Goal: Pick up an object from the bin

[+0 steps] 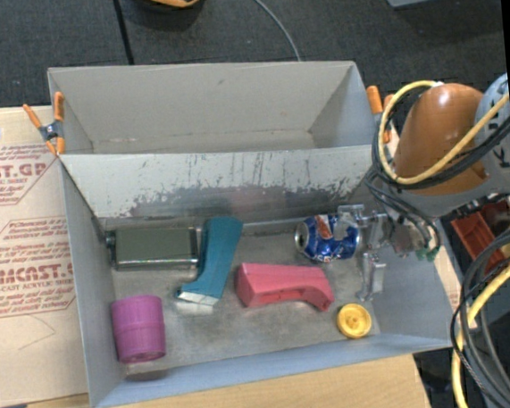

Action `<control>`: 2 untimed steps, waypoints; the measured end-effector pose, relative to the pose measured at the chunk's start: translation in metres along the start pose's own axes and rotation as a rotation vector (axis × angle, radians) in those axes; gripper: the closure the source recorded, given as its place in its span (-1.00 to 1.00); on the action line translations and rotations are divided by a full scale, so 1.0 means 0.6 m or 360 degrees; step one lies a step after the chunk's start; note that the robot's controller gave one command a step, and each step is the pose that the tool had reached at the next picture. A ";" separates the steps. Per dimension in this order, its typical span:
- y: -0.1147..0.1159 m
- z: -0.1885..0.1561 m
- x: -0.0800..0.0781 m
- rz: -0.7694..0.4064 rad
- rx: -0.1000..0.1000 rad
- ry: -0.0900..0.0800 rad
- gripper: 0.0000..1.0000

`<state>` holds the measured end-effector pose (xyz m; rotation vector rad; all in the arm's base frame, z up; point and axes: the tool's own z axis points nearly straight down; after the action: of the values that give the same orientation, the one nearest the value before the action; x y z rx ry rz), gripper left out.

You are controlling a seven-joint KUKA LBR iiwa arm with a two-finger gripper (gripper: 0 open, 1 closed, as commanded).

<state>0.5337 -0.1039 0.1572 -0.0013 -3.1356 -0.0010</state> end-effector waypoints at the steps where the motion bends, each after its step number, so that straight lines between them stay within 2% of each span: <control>1: 0.001 -0.008 -0.003 -0.0002 0.0002 -0.0012 -1.00; 2: 0.046 0.057 -0.005 0.0002 0.0004 -0.0018 -1.00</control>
Offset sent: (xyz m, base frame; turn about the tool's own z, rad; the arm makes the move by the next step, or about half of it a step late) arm 0.0007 0.0485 -0.0637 -0.0032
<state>0.5367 -0.0765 0.1232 -0.0034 -3.1469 0.0029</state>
